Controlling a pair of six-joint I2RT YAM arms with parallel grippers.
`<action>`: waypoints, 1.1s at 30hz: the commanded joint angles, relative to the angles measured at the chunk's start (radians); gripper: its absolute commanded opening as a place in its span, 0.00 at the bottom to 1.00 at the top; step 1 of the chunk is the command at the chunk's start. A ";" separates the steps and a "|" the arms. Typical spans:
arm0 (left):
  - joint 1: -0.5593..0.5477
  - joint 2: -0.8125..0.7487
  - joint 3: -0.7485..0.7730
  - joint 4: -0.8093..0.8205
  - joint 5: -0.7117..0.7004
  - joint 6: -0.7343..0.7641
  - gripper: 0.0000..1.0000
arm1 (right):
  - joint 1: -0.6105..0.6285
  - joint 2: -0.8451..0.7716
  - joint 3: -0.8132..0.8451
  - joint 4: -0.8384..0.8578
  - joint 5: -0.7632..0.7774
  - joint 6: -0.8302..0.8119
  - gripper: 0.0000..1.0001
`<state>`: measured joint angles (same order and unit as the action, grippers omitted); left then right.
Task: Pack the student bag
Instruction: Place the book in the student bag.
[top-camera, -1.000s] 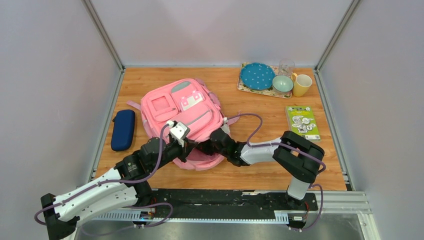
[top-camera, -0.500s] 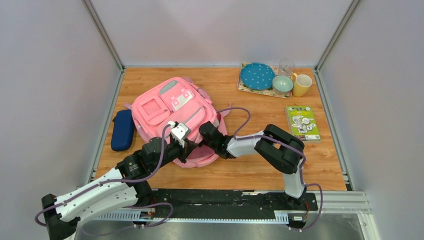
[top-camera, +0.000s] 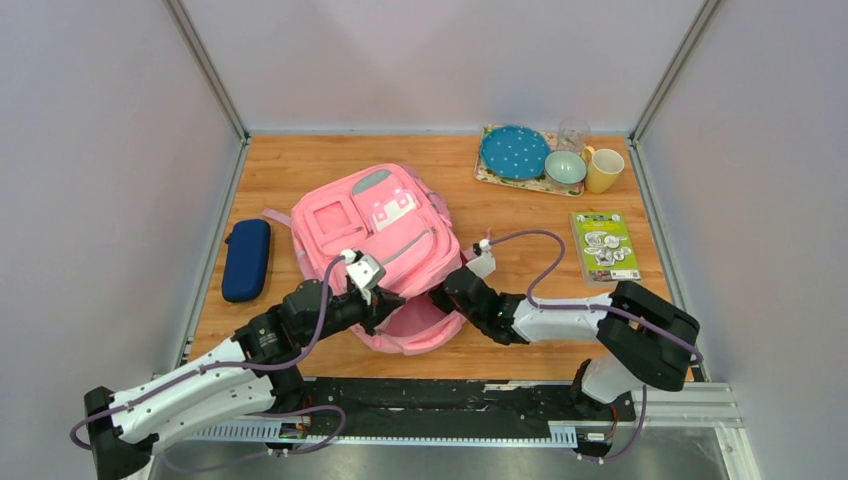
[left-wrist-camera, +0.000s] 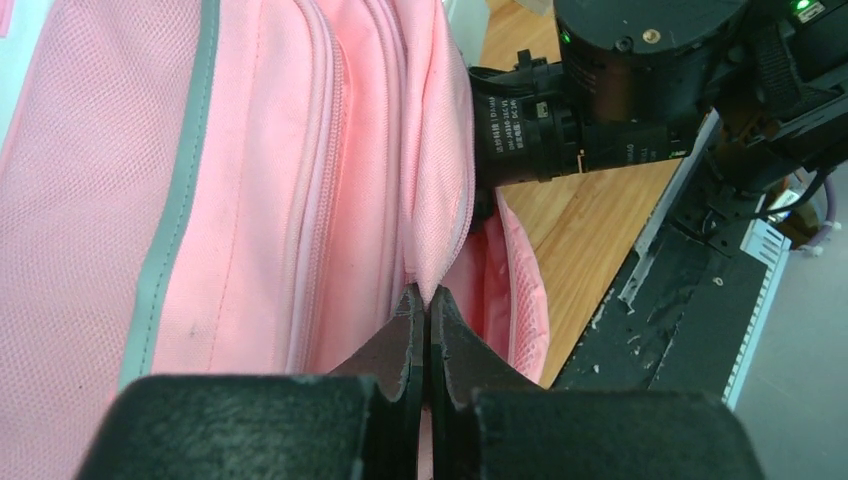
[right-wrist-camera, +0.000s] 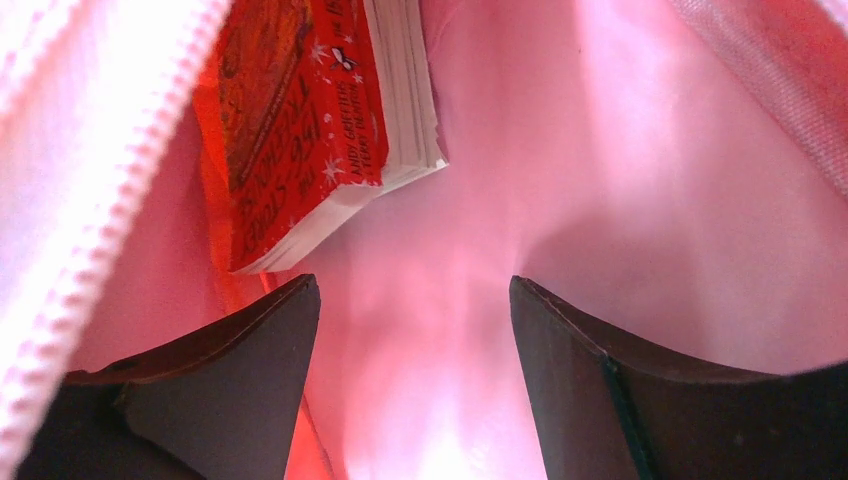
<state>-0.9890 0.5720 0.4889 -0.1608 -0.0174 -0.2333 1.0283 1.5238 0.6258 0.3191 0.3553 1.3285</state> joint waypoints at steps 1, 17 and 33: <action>0.001 0.057 0.028 0.093 0.021 0.051 0.00 | 0.042 -0.088 -0.080 -0.097 0.194 0.046 0.77; 0.112 0.035 0.011 -0.026 -0.337 -0.129 0.00 | 0.082 -0.318 -0.032 0.038 -0.033 -0.370 0.81; 0.110 0.045 0.014 -0.031 -0.412 -0.187 0.00 | 0.093 -0.430 0.166 -0.554 -0.123 -0.762 0.77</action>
<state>-0.9176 0.5991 0.5098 -0.1154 -0.2016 -0.4255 1.1126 1.1557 0.7036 -0.2043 0.3130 0.8314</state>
